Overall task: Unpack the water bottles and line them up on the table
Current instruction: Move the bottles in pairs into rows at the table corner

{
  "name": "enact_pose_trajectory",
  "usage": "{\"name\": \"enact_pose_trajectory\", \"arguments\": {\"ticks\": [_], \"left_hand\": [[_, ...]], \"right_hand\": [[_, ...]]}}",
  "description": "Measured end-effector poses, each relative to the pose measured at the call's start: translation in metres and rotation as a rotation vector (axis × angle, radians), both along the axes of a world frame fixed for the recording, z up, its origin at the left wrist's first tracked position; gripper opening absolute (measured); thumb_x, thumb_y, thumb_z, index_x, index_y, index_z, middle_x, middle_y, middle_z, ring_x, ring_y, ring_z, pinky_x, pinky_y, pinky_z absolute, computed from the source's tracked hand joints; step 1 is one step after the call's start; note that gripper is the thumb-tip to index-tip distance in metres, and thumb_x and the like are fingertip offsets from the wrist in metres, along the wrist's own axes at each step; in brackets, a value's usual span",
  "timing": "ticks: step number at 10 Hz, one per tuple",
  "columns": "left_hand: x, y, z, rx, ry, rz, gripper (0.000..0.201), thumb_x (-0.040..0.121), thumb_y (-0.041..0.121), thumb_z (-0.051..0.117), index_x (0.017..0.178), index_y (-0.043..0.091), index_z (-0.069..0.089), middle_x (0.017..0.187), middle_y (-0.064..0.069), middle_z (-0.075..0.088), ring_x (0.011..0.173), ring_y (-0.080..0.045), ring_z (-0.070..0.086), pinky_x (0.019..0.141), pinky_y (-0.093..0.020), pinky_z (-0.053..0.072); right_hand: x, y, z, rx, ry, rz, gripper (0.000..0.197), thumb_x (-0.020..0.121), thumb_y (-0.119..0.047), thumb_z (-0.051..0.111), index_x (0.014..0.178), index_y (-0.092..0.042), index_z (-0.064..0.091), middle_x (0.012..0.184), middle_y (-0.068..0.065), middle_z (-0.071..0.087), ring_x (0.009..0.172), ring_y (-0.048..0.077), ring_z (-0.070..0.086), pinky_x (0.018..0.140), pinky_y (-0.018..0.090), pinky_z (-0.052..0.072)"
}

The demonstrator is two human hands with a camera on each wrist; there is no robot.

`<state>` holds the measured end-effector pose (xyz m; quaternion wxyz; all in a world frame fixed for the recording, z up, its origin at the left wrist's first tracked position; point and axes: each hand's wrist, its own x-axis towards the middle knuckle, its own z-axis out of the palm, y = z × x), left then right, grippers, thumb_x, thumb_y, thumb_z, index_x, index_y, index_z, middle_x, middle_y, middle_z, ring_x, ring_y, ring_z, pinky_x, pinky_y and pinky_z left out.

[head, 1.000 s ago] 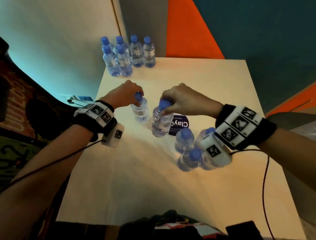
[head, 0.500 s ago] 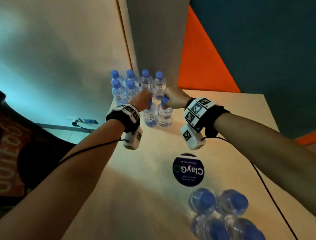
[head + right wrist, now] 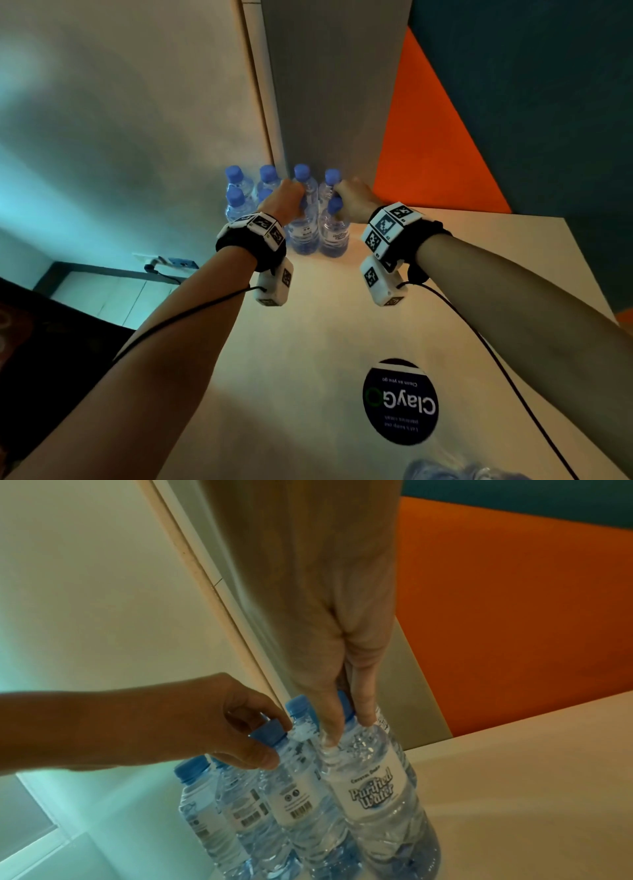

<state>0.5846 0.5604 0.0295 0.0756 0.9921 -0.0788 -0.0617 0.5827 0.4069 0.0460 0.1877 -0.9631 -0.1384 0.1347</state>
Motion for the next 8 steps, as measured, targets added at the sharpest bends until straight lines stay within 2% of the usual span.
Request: {"name": "enact_pose_trajectory", "arguments": {"ticks": [1,2,3,5,7,8], "left_hand": [[0.006,0.0,-0.001,-0.001,-0.002,0.005,0.02,0.087,0.006,0.055,0.105,-0.001,0.062,0.113,-0.023,0.065,0.107,-0.037,0.06,0.092,-0.045,0.047],[0.01,-0.001,0.0,0.008,0.0,-0.012,0.02,0.088,0.004,0.054,0.105,-0.003,0.061,0.112,-0.024,0.065,0.106,-0.038,0.06,0.094,-0.044,0.046],[0.01,-0.003,0.001,0.027,-0.009,-0.021,0.02,0.088,0.004,0.052,0.105,-0.004,0.06,0.111,-0.025,0.065,0.107,-0.039,0.059,0.094,-0.045,0.045],[0.013,-0.002,0.001,0.049,-0.024,-0.029,0.021,0.087,0.005,0.053,0.106,-0.002,0.06,0.112,-0.022,0.066,0.107,-0.039,0.06,0.093,-0.044,0.046],[0.007,-0.005,0.004,-0.016,-0.008,0.002,0.022,0.089,0.003,0.051,0.108,-0.004,0.059,0.113,-0.023,0.064,0.107,-0.039,0.059,0.095,-0.045,0.044],[0.0,-0.005,0.003,-0.095,-0.052,0.045,0.038,0.087,0.002,0.054,0.124,-0.003,0.048,0.124,-0.026,0.054,0.117,-0.039,0.052,0.101,-0.045,0.04]], "right_hand": [[0.008,0.0,-0.002,-0.005,-0.014,-0.009,0.038,0.083,-0.011,0.065,0.119,-0.001,0.055,0.123,0.024,0.057,0.113,0.038,0.055,0.078,0.031,0.035],[0.011,0.0,-0.001,-0.002,-0.028,-0.014,0.04,0.083,-0.009,0.065,0.121,0.001,0.054,0.126,0.024,0.055,0.115,0.038,0.054,0.086,0.037,0.043],[0.012,0.0,0.0,-0.003,-0.035,-0.011,0.041,0.084,-0.008,0.064,0.123,0.001,0.053,0.128,0.024,0.053,0.117,0.038,0.053,0.093,0.038,0.044],[0.014,0.0,-0.006,-0.039,-0.077,0.014,0.037,0.085,-0.008,0.061,0.12,0.001,0.054,0.125,0.026,0.054,0.114,0.039,0.054,0.087,0.037,0.044],[0.012,0.001,-0.005,-0.02,-0.048,-0.012,0.029,0.088,-0.004,0.055,0.116,0.004,0.057,0.121,0.027,0.058,0.112,0.039,0.057,0.083,0.037,0.045],[0.003,-0.008,-0.001,-0.007,0.04,0.048,0.055,0.082,-0.011,0.066,0.132,-0.003,0.042,0.13,0.023,0.053,0.119,0.037,0.053,0.094,0.039,0.045]]}}
